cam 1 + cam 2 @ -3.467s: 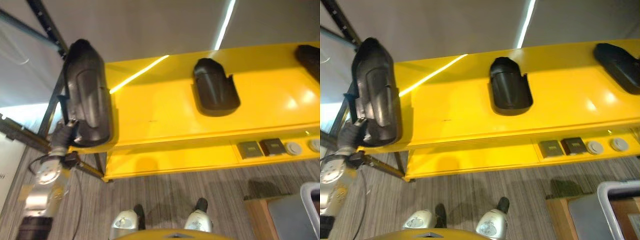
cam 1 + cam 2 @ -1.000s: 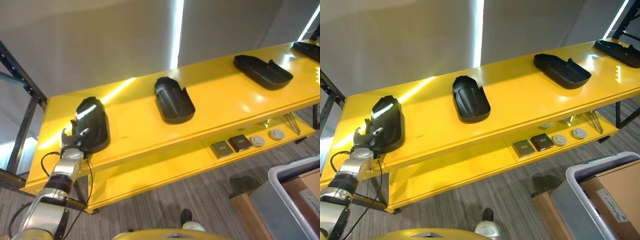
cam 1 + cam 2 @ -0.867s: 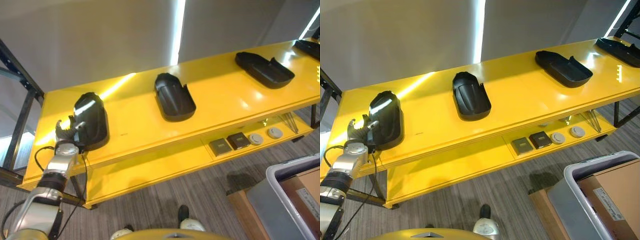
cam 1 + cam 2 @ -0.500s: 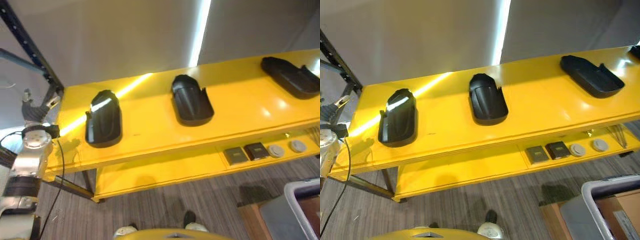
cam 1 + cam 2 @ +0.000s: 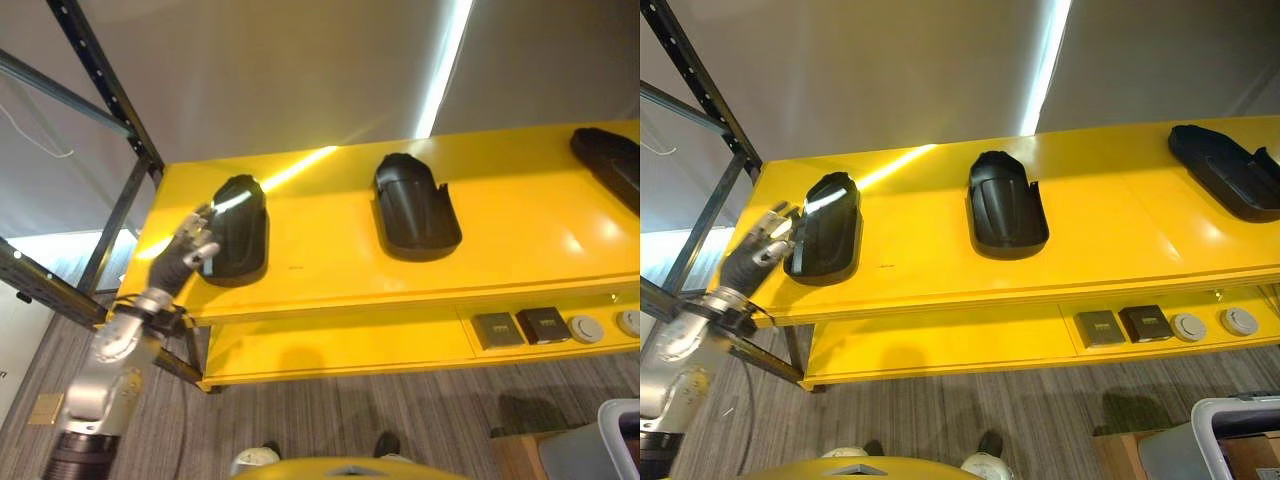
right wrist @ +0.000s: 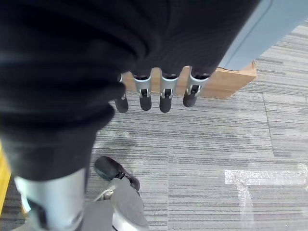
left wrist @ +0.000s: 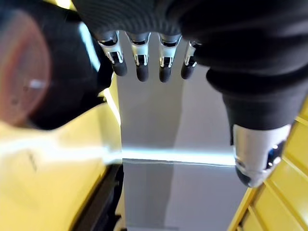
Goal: Move parts from the plastic box to the shelf.
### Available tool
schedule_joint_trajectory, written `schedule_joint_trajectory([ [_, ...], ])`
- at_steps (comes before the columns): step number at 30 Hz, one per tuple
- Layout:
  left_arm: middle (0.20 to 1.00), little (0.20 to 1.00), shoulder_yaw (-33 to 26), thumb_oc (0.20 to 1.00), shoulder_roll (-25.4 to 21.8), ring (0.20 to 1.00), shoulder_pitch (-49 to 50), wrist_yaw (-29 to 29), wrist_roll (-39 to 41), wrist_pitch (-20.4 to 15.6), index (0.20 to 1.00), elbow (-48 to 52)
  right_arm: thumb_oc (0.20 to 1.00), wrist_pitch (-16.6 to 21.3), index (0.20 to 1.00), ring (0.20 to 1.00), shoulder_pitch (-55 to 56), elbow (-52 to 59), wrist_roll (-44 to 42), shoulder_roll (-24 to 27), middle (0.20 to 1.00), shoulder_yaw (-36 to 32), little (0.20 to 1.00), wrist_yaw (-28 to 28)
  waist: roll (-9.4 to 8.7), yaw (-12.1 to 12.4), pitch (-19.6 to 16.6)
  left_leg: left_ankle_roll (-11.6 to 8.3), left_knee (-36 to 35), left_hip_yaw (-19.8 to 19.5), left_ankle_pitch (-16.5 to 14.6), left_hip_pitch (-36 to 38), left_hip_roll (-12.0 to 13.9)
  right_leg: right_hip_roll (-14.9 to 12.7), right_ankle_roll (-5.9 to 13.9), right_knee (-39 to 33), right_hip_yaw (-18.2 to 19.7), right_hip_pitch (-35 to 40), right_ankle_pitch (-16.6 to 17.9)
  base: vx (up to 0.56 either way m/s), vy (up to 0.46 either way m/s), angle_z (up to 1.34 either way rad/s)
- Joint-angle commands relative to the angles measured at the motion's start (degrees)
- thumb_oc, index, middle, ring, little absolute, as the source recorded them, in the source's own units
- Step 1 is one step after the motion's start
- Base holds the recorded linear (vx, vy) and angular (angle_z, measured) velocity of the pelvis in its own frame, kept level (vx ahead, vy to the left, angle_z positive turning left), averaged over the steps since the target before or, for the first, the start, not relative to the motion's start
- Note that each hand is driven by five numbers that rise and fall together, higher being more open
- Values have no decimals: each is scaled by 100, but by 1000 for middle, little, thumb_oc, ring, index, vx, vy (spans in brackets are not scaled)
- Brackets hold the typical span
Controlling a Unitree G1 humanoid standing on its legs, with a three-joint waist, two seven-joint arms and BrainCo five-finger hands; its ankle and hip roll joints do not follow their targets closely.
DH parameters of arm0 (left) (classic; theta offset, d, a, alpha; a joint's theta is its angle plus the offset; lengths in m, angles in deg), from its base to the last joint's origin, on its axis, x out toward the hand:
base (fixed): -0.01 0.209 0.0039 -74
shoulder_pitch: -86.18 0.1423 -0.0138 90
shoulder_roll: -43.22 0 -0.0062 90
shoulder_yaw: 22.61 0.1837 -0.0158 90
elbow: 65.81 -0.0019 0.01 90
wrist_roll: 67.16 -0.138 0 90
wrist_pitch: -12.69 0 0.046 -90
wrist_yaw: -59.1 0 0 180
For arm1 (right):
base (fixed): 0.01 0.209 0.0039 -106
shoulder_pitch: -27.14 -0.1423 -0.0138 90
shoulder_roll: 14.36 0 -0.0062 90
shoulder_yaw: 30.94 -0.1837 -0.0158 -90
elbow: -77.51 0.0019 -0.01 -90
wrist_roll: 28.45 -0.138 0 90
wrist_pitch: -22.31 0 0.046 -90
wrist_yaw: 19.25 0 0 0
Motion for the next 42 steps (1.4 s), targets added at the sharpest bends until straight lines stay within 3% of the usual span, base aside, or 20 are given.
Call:
schedule_joint_trajectory([
  [1, 1000, 1000, -35, 1000, -149, 1000, -139, 144, -51, -749, 1000, 95, 1000, -20, 1000, 1000, -131, -311, -105, 54, 1000, 310, 1000, -150, -139, 60, 90, -4, 555, -285, -91, -701, 200, -298, 253, 501, 152, 154, -804, -41, -2, -1],
  [2, 1000, 1000, 27, 1000, -89, 1000, -56, 106, 65, -786, 1000, 79, 1000, -62, 1000, 1000, -145, -270, -178, 66, 1000, 359, 1000, -162, -134, 78, 123, -4, 544, -294, -92, -693, 194, -299, 255, 489, 140, 171, -809, 0, 0, 0],
  [3, 849, 849, 58, 849, -78, 849, 8, 42, 9, -823, 849, 88, 1000, -81, 1000, 1000, -149, -259, -222, 65, 1000, 378, 1000, -170, -137, 92, 115, 1, 515, -291, -78, -700, 191, -300, 254, 460, 120, 166, -798, 0, 0, 0],
  [4, 200, 200, 78, 200, -102, 200, 58, 45, -42, -862, 200, 87, 1000, -63, 1000, 1000, -135, -269, -235, 48, 1000, 377, 1000, -186, -137, 100, 130, 2, 500, -287, -83, -672, 190, -298, 257, 446, 108, 194, -795, 0, 0, 0],
  [10, 200, 200, 195, 200, -193, 200, 273, 240, -223, -1082, 200, 211, 1000, -34, 1000, 1000, -123, -300, -230, 13, 1000, 416, 1000, -273, -149, 154, 128, 3, 458, -286, -80, -628, 181, -306, 280, 393, 49, 239, -755, -6, -1, 2],
  [15, 200, 200, 294, 200, -236, 200, 351, -77, -369, -1332, 200, 178, 1000, -54, 1000, 1000, -125, -295, -237, -2, 1000, 480, 1000, -325, -159, 156, 127, 0, 472, -270, -94, -599, 177, -301, 288, 380, 60, 262, -744, 0, 0, 0],
  [24, 200, 200, 613, 200, -238, 200, 311, -316, -557, -1458, 200, -20, 1000, -46, 1000, 1000, -146, -298, -269, -42, 1000, 507, 1000, -356, -173, 92, 128, 12, 460, -225, -105, -560, 175, -290, 297, 381, 133, 238, -722, 0, 0, 0],
  [33, 200, 200, 1093, 200, -135, 200, 53, -1072, -847, -1807, 200, -746, 1000, -78, 1000, 1000, -110, -121, -226, -5, 1000, 621, 1000, -300, -225, -103, 155, 11, 480, -111, -103, -542, 227, -243, 274, 455, 286, 165, -750, 0, -5, -1],
  [42, 200, 200, 1032, 200, -80, 200, -144, -1621, -1148, -1888, 200, -1061, 1000, 24, 1000, 1000, 20, -17, -116, 45, 1000, 580, 1000, -209, -269, -235, 193, 1, 513, -41, -106, -531, 269, -197, 255, 475, 394, 130, -761, 0, 0, 0],
])
